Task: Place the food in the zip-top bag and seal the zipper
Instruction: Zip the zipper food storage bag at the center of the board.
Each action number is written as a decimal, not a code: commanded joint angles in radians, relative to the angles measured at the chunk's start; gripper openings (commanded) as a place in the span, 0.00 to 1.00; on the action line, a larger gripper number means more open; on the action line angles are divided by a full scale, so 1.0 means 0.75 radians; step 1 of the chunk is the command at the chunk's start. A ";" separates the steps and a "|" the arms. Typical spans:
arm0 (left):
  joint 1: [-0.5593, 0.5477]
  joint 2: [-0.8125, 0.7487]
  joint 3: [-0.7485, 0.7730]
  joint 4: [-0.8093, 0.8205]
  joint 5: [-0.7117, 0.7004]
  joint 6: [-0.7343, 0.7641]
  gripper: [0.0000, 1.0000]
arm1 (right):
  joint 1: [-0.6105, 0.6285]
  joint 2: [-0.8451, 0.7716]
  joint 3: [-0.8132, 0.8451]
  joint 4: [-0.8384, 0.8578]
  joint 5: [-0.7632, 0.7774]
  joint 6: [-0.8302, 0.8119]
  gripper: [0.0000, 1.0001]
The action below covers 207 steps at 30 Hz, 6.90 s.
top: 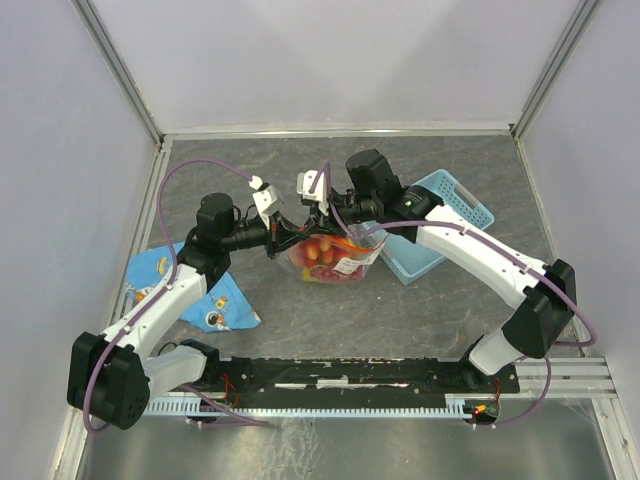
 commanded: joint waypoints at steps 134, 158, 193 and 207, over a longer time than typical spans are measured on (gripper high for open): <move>0.057 -0.190 0.021 0.031 -0.170 0.101 0.53 | -0.098 -0.372 -0.273 -0.153 0.289 0.115 0.02; -0.157 0.174 0.407 -0.535 0.162 0.750 0.66 | -0.100 -0.355 -0.284 -0.102 0.181 0.140 0.02; -0.170 -0.020 0.281 -0.421 -0.412 0.662 0.03 | -0.099 -0.476 -0.337 -0.294 0.557 0.139 0.02; -0.142 -0.052 0.247 -0.311 -0.831 0.572 0.03 | -0.100 -0.455 -0.343 -0.300 0.630 0.151 0.02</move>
